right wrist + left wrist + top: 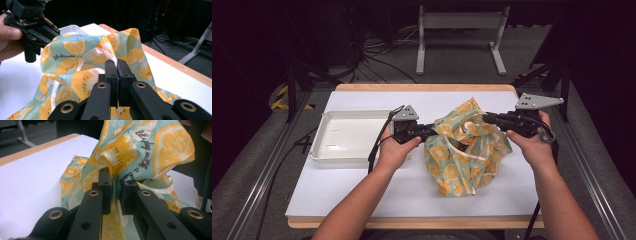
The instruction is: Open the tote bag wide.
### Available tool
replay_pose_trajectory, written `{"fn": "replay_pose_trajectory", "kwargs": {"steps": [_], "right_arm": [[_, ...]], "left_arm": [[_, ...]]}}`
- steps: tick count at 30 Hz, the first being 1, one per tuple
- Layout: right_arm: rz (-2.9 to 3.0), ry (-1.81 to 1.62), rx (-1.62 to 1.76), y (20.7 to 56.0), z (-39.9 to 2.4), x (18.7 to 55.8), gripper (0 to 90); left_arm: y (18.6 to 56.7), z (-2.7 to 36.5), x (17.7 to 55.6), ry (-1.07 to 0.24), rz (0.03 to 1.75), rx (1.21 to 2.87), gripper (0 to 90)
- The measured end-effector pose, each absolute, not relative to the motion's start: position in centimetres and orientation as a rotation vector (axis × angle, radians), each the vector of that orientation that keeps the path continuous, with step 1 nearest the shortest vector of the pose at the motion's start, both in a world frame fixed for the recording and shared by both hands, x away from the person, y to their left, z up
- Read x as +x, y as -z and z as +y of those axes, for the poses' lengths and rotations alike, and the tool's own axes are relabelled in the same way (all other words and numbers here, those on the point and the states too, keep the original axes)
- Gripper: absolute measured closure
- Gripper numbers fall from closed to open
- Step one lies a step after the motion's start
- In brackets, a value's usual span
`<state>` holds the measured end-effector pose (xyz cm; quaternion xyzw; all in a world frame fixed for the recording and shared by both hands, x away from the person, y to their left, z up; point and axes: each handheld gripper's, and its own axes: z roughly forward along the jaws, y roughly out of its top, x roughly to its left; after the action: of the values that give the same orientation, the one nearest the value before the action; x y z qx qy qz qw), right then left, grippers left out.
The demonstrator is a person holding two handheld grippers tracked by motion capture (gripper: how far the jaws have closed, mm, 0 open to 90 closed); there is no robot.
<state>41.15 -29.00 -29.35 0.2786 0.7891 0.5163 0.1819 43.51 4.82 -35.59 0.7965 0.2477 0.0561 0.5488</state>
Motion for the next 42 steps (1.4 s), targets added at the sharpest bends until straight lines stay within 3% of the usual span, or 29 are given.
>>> {"fn": "replay_pose_trajectory", "kwargs": {"steps": [21,42], "right_arm": [[2.262,-1.415,0.919,32.6,-29.2,44.7,89.2],[2.325,-1.311,0.995,35.7,-29.4,45.5,88.9]], "left_arm": [[38.7,4.6,45.2,-0.138,0.669,1.919,81.9],[41.0,3.9,45.9,-0.11,0.702,1.981,81.9]]}}
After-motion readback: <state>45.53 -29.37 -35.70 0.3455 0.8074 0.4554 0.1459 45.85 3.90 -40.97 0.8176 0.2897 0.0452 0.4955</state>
